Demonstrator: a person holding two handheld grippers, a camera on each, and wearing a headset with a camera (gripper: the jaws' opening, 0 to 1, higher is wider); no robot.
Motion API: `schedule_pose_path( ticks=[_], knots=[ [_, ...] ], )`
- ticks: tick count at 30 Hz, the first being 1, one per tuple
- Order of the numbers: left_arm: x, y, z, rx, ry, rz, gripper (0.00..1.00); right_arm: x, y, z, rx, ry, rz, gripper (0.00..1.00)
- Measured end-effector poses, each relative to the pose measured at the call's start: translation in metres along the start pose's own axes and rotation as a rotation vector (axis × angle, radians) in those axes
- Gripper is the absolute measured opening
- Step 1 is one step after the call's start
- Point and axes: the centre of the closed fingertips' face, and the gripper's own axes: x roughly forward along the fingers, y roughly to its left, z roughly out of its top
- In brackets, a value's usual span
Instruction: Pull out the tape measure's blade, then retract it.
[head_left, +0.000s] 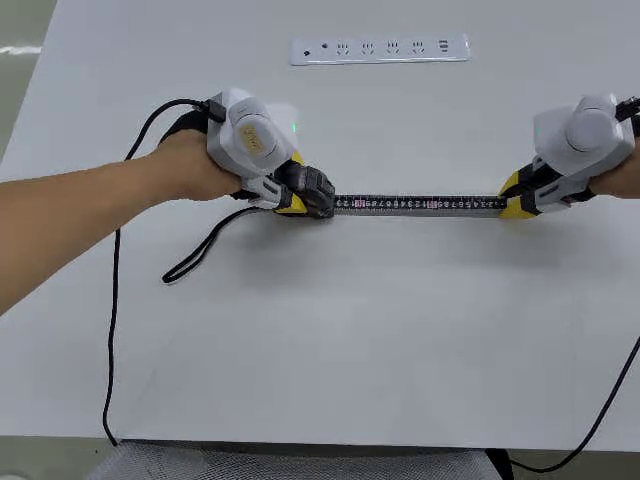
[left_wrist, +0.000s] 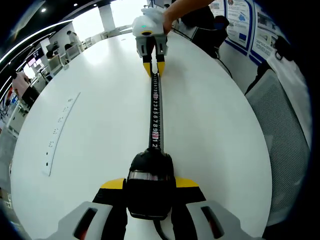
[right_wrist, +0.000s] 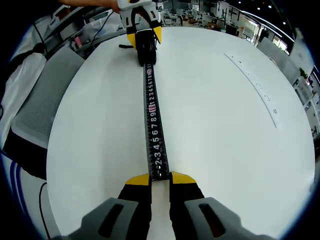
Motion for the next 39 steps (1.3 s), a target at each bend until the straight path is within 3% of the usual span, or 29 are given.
schedule_pose_path(
  ticks=[19, 27, 39],
  knots=[
    [0.0012, 0.0001, -0.0004, 0.000, 0.000, -0.002, 0.31, -0.0005, 0.0004, -0.0036, -0.011, 0.005, -0.007, 0.12],
    [0.0021, 0.0009, 0.0009, 0.001, -0.009, -0.003, 0.32, 0.0008, 0.0020, -0.0021, -0.048, 0.054, -0.012, 0.13],
    [0.0024, 0.0018, 0.0015, 0.002, -0.009, -0.004, 0.32, -0.0002, 0.0029, -0.0015, -0.085, 0.081, -0.022, 0.15]
  ],
)
